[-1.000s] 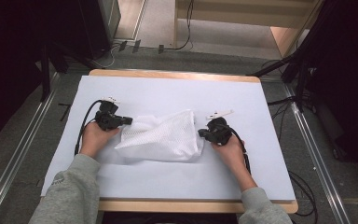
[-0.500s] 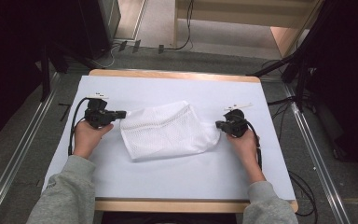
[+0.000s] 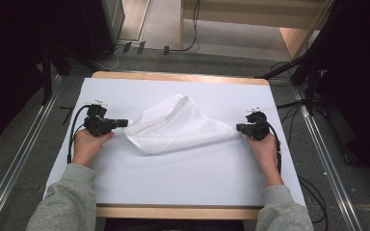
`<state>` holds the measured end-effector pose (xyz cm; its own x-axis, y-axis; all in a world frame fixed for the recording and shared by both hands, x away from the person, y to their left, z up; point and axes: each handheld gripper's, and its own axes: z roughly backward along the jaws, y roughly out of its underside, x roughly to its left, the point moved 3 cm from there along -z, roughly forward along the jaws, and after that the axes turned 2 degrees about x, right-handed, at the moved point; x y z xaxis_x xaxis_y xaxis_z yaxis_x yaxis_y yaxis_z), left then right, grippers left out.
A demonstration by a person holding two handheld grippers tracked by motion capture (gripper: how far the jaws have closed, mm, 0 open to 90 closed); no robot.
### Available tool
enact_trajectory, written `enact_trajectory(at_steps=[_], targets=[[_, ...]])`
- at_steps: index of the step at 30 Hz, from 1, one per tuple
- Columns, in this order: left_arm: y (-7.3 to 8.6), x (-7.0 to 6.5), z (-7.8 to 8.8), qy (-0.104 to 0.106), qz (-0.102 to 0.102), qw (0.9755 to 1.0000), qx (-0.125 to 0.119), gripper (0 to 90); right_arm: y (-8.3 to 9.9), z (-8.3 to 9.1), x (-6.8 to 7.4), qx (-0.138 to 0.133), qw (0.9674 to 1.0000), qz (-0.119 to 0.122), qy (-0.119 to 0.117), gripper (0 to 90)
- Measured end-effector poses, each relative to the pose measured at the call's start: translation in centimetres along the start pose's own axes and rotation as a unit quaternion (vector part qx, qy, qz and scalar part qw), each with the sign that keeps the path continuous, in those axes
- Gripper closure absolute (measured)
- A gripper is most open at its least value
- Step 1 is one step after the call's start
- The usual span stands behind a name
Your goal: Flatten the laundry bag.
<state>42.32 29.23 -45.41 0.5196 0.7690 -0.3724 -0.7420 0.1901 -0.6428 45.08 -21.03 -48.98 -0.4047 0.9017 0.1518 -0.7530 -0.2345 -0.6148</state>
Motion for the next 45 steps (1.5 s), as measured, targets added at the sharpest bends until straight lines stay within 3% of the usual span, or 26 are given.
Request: enact_trajectory(at_steps=[2,4,8,16,20,25,29,31,34,36,39,42,45], targets=[[0.2,0.0,0.0,0.01,0.007,0.9999,0.003,88.4,-0.1,0.1,0.1,-0.002,1.0,0.001,-0.002,81.0],[0.4,-0.1,0.1,0.001,0.001,1.0,0.004,84.0,-0.7,0.4,0.4,-0.014,0.9999,0.006,-0.006,77.6],[0.5,-0.5,0.3,-0.009,-0.007,0.9998,0.013,68.4,-2.2,0.8,1.7,-0.044,0.9983,0.011,-0.035,72.3],[0.0,-0.7,0.1,-0.018,-0.003,0.9998,0.009,53.0,-4.6,-0.8,4.9,-0.045,0.9953,0.041,-0.075,63.1],[-1.3,-0.6,-0.5,-0.016,-0.003,0.9998,0.008,52.4,-6.0,-2.2,6.6,-0.037,0.9941,0.059,-0.084,59.4],[-2.1,-0.1,-2.3,-0.026,-0.008,0.9995,0.018,52.6,-7.3,-3.9,8.1,-0.031,0.9927,0.06,-0.1,55.8],[-2.4,0.5,-4.0,-0.024,-0.002,0.9995,0.021,52.7,-8.0,-5.4,9.1,-0.054,0.9899,0.066,-0.113,50.4],[-2.5,0.6,-4.7,-0.018,0.007,0.9997,0.014,53.2,-8.4,-6.3,9.7,-0.029,0.9902,0.064,-0.12,46.3],[-2.3,0.7,-5.5,-0.028,-0.003,0.9993,0.025,54.0,-8.7,-7.3,10.4,-0.021,0.9916,0.075,-0.103,46.1],[-2.4,0.5,-5.7,-0.025,-0.007,0.9993,0.027,55.4,-8.9,-7.7,10.6,-0.023,0.9918,0.07,-0.104,44.8],[-2.3,0.1,-6.0,-0.026,-0.018,0.999,0.032,63.9,-8.9,-8.3,10.8,-0.013,0.9922,0.062,-0.107,50.8],[-2.1,-0.5,-6.4,-0.023,-0.038,0.9979,0.048,77.9,-8.7,-8.6,11.2,-0.001,0.9914,0.068,-0.112,76.7],[-2.0,-1.0,-6.6,-0.03,-0.06,0.9962,0.056,90.0,-8.6,-8.5,11.7,0.005,0.9896,0.066,-0.128,86.5]])
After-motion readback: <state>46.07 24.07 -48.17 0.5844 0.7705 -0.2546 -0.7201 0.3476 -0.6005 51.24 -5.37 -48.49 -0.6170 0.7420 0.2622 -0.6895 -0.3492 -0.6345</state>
